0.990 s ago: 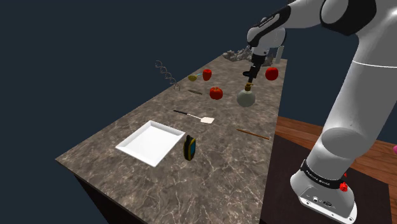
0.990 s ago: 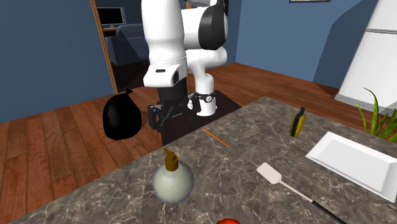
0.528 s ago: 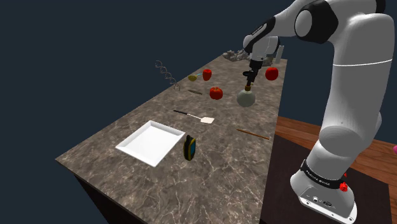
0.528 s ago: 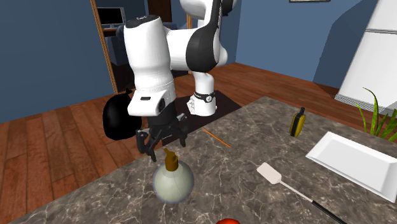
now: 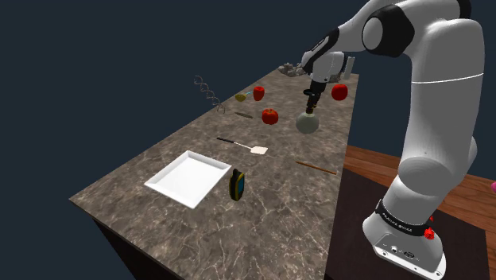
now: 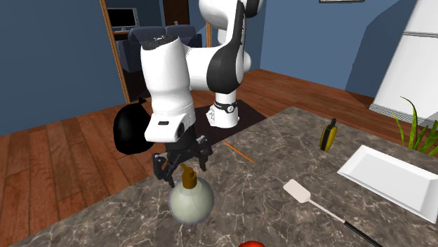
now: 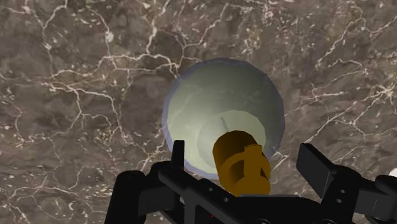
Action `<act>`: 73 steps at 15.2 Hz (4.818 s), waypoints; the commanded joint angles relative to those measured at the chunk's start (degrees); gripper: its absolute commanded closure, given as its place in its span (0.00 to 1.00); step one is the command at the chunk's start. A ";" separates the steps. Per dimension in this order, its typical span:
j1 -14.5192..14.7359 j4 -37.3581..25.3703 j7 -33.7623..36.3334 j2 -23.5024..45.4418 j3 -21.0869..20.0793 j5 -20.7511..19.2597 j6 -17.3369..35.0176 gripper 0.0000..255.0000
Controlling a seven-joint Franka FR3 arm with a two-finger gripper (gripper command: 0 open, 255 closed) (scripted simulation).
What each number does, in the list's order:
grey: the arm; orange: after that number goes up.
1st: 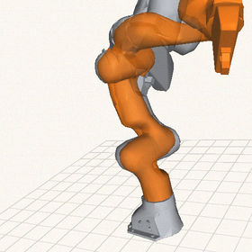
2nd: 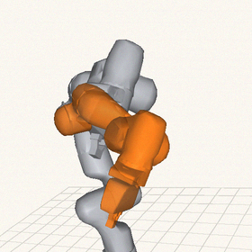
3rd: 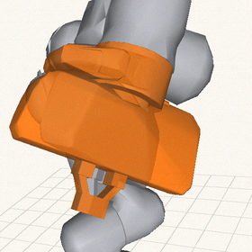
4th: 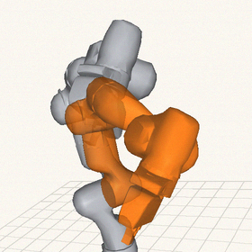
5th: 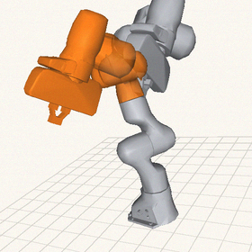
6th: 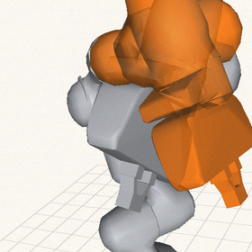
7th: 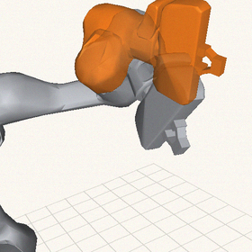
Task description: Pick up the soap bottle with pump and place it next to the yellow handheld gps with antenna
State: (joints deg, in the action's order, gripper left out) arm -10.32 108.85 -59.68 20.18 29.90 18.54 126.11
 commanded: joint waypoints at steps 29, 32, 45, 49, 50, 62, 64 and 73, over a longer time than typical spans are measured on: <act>1.08 -5.12 3.36 -5.28 1.63 -4.25 -9.38 1.00; 1.18 -6.52 3.90 -6.04 1.83 -4.88 -11.39 1.00; 1.17 -14.18 5.68 -8.03 2.39 -6.62 -20.59 1.00; 1.01 -17.09 6.05 -8.17 2.50 -6.83 -23.59 1.00; 0.96 -17.87 6.13 -8.16 2.53 -6.85 -24.36 1.00; 2.80 -21.80 9.66 -10.97 2.00 -8.64 -30.30 1.00; 5.12 -17.99 12.83 -14.33 0.96 -10.55 -29.01 1.00; 12.37 -5.56 27.30 -25.71 -5.84 -16.27 -25.45 1.00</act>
State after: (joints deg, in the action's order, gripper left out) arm 1.46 102.05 -33.91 -4.47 24.81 2.72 100.23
